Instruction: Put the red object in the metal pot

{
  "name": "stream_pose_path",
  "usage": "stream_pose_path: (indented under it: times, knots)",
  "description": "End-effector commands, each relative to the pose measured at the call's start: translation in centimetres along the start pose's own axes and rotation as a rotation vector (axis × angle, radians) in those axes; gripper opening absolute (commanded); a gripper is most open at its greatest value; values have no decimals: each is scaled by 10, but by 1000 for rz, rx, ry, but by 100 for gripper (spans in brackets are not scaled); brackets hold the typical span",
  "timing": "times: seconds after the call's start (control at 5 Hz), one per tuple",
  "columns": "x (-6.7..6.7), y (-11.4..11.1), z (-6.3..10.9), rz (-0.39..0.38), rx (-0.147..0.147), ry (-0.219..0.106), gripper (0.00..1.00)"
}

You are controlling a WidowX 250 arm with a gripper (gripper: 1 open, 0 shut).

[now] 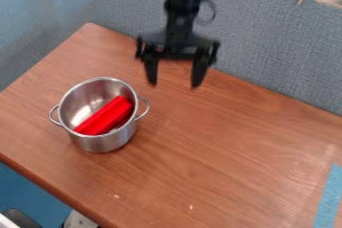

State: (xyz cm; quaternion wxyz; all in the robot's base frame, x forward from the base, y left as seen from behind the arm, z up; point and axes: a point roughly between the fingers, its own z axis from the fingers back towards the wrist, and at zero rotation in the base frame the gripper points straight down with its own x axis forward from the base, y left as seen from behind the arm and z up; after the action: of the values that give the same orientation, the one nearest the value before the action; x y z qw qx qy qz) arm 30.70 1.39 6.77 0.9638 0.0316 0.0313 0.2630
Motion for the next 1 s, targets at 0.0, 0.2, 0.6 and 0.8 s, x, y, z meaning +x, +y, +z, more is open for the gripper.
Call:
stream_pose_path:
  times: [0.0,0.2,0.6,0.8]
  knots:
    - [5,4,-7,43,-9,-31,100]
    - [-18,-4,42,59,-13,-22,100]
    - [-49,-24,83,55,-32,-31,100]
    - [-44,-15,51,-112,9,-42,100]
